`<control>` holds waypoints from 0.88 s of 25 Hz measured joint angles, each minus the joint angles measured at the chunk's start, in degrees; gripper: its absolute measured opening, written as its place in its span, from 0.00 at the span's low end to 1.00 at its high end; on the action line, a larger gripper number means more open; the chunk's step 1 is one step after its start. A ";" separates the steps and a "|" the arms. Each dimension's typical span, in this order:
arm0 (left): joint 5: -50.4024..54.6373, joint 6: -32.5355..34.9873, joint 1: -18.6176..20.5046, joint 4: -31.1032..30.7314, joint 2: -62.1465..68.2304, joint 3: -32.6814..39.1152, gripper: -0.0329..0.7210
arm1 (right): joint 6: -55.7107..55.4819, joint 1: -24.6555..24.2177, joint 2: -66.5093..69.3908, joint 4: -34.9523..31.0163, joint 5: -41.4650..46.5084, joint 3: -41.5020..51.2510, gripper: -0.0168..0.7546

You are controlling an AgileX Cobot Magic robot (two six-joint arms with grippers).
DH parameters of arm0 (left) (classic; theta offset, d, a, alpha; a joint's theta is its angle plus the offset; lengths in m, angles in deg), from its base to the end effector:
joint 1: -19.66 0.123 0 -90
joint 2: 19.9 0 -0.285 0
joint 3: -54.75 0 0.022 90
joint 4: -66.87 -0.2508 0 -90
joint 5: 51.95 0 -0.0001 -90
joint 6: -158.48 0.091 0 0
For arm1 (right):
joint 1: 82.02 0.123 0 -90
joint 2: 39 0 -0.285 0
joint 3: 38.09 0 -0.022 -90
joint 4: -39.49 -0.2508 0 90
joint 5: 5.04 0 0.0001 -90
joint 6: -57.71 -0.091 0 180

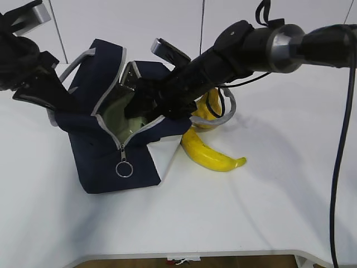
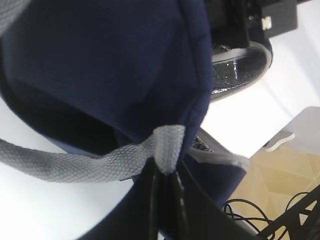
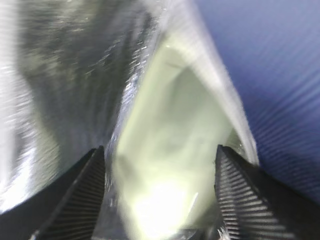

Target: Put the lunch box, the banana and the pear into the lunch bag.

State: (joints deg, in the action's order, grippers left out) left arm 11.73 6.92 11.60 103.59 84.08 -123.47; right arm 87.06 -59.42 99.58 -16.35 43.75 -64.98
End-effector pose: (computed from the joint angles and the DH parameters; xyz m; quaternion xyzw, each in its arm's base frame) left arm 0.3270 -0.0956 0.2787 0.1886 0.9329 -0.2739 0.1380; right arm 0.4364 0.2431 0.1814 -0.1618 0.8898 0.3899 0.1730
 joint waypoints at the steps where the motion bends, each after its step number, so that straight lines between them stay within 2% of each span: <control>1: 0.00 0.00 0.00 0.10 0.00 0.00 0.04 | -0.16 0.00 0.00 0.87 1.07 -0.61 0.71; 6: 0.00 0.00 0.00 0.10 0.00 0.00 0.04 | -3.69 0.00 0.04 7.08 7.37 -6.77 0.73; 11: 0.00 0.00 0.00 0.10 0.00 0.00 0.04 | -12.14 0.00 0.04 18.81 15.96 -16.39 0.73; 14: 0.00 0.00 0.00 0.10 0.00 0.00 0.04 | -15.54 0.00 0.04 23.47 20.36 -21.76 0.73; 18: 0.00 0.00 0.00 0.10 0.00 0.00 0.04 | -17.28 0.00 0.04 26.15 21.42 -27.16 0.69; 22: 0.00 0.00 0.00 -0.22 0.00 0.00 0.04 | -17.88 0.00 -0.91 27.73 21.77 -27.84 0.62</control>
State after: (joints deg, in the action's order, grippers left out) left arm 11.73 6.92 11.60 103.37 84.08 -123.47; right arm 69.18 -59.42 98.67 11.39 65.53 -92.82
